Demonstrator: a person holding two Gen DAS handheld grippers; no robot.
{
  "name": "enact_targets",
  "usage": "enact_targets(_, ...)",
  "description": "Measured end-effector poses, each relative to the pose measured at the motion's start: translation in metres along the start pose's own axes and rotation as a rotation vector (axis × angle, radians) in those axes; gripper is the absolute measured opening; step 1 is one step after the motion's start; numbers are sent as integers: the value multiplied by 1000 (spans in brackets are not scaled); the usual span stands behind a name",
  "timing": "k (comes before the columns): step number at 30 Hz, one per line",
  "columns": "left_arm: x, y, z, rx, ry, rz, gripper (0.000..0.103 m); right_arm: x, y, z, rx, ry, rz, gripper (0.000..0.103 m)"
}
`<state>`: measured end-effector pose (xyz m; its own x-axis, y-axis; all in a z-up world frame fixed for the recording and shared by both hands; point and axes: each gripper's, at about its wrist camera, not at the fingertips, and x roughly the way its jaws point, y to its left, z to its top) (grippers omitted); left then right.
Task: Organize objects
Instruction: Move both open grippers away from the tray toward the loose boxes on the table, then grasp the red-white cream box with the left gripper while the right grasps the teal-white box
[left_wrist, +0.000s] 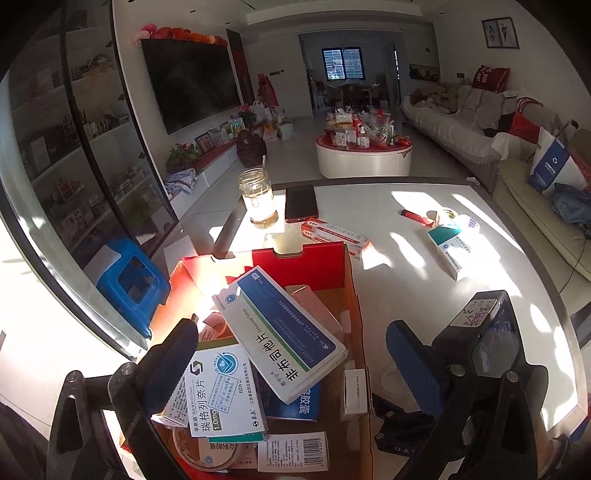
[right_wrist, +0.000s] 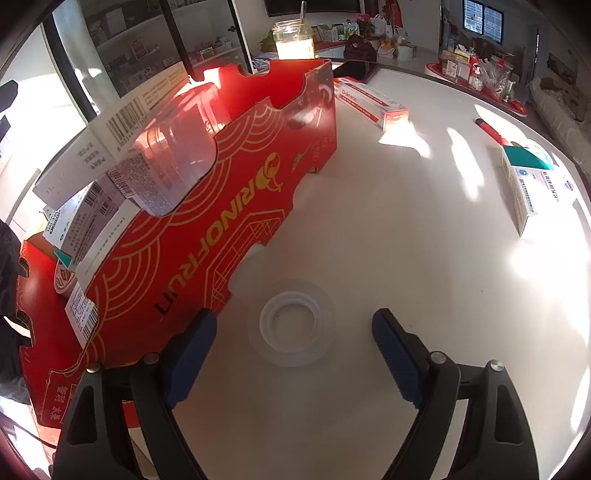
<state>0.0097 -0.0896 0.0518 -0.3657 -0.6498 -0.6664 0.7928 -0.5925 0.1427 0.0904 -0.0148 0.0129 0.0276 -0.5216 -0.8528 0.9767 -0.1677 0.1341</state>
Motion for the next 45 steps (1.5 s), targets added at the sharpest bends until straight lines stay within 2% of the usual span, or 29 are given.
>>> enact_targets(3, 5, -12, 12, 2, 27, -44, 103, -20, -32, 3, 98, -59, -68, 86)
enact_targets(7, 13, -61, 14, 53, 48, -74, 103, -67, -113, 4, 362, -193, -97, 86)
enact_targets(10, 26, -108, 2, 108, 83, -77, 103, -81, -160, 13, 456, -189, -133, 86)
enact_targets(15, 58, -157, -31, 181, 143, -94, 103, -57, -184, 52, 369, -117, -227, 86)
enact_targets(18, 71, -159, -41, 184, 194, -126, 103, -34, -189, 66, 341, -66, -255, 86)
enact_targets(22, 80, -154, -40, 184, 211, -124, 103, -3, -187, 78, 298, -15, -281, 86)
enact_targets(25, 86, -148, -36, 168, 225, -132, 103, 18, -178, 84, 229, 32, -353, 86)
enact_targets(26, 87, -147, -34, 164, 228, -132, 103, 20, -175, 84, 203, 33, -383, 84)
enact_targets(27, 87, -145, -31, 161, 229, -130, 103, 20, -171, 83, 178, 34, -414, 70)
enact_targets(28, 87, -145, -28, 159, 226, -131, 103, 18, -168, 81, 153, 32, -443, 65)
enact_targets(32, 91, -145, 2, 138, 206, -133, 103, 2, -170, 60, 153, 18, -397, 63)
enact_targets(34, 104, -147, 27, 92, 225, -152, 103, -18, -181, 44, 244, -28, -327, 63)
enact_targets(36, 127, -152, 57, 39, 246, -145, 103, -38, -197, 27, 358, -65, -203, 63)
enact_targets(37, 143, -154, 73, 10, 251, -123, 103, -48, -204, 18, 401, -79, -164, 63)
enact_targets(40, 196, -151, 115, -109, 283, 1, 103, -83, -209, -5, 433, -133, -133, 63)
enact_targets(45, 268, -132, 151, -246, 325, 177, 103, -125, -216, -37, 471, -202, -72, 63)
